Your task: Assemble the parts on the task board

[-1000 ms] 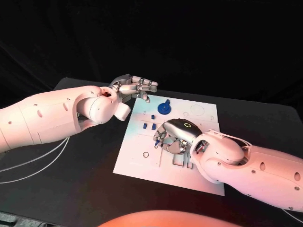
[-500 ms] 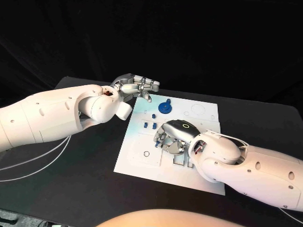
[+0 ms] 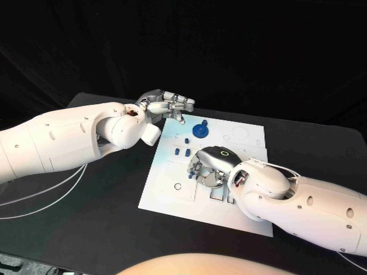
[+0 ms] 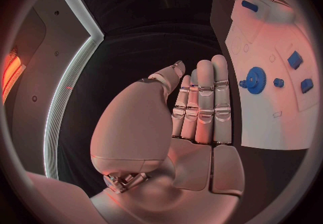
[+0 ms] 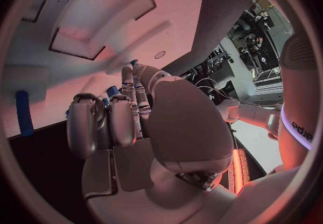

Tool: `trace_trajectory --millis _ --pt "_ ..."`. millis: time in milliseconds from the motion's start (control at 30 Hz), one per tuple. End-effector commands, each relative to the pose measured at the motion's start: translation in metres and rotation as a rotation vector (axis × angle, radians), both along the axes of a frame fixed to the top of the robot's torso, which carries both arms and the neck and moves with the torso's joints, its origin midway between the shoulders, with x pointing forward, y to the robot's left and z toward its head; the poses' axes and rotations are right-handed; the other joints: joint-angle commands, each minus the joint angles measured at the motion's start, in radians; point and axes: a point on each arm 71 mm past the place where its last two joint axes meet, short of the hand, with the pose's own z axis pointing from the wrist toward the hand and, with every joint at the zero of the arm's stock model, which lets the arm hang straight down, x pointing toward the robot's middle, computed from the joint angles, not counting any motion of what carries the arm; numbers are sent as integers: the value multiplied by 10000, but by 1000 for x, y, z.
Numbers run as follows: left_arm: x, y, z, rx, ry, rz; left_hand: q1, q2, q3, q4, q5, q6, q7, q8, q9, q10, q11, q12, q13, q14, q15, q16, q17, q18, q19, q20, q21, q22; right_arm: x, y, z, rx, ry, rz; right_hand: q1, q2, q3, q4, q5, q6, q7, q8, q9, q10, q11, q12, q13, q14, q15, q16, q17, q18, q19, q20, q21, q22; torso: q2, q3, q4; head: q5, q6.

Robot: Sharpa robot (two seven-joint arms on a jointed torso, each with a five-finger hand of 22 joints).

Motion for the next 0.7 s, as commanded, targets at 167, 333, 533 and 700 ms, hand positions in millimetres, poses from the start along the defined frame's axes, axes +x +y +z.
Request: trace_trajectory --millis 167,333,533,700 --pt "-1 -3 1 -116 29 -229 -70 32 -68 8 6 -93 -11 -65 -17 -80 -3 42 1 -28 21 -35 -19 124 33 50 -46 -20 1 1 -3 -388 -57 -21 -104 11 -21 -66 60 55 -10 22 16 30 -37 -51 0 430 -45 -19 -5 -123 62 -8 -57 1561 16 2 2 -16 7" --pt "-1 -3 1 -114 36 -243 -70 32 -68 8 6 -93 -11 -65 -17 -80 -3 42 1 -28 21 -35 -19 124 33 50 -46 -20 0 3 -5 -458 -13 25 -104 11 -21 -66 60 55 -10 22 16 30 -37 -51 0 430 -45 -19 -5 -123 62 -8 -57 1561 8 -5 -4 -29 8" --pt "-1 -4 1 -113 59 -288 -70 32 -68 8 6 -93 -11 -65 -17 -80 -3 42 1 -28 21 -35 -19 124 33 50 -46 -20 -2 5 -8 -600 118 146 -114 18 -22 -71 62 56 -12 22 20 36 -38 -56 0 430 -45 -21 -10 -122 61 -7 -59 1561 4 -1 10 -30 -8" --pt "-1 -4 1 -111 70 -308 -70 32 -68 8 6 -93 -11 -65 -17 -80 -3 42 1 -28 21 -35 -19 124 33 50 -46 -20 -3 5 -10 -650 236 193 -197 -4 -68 -79 45 43 -12 11 34 37 -33 -88 -1 427 -41 -28 -23 -116 46 -3 -87 1552 7 -3 16 -22 -19"
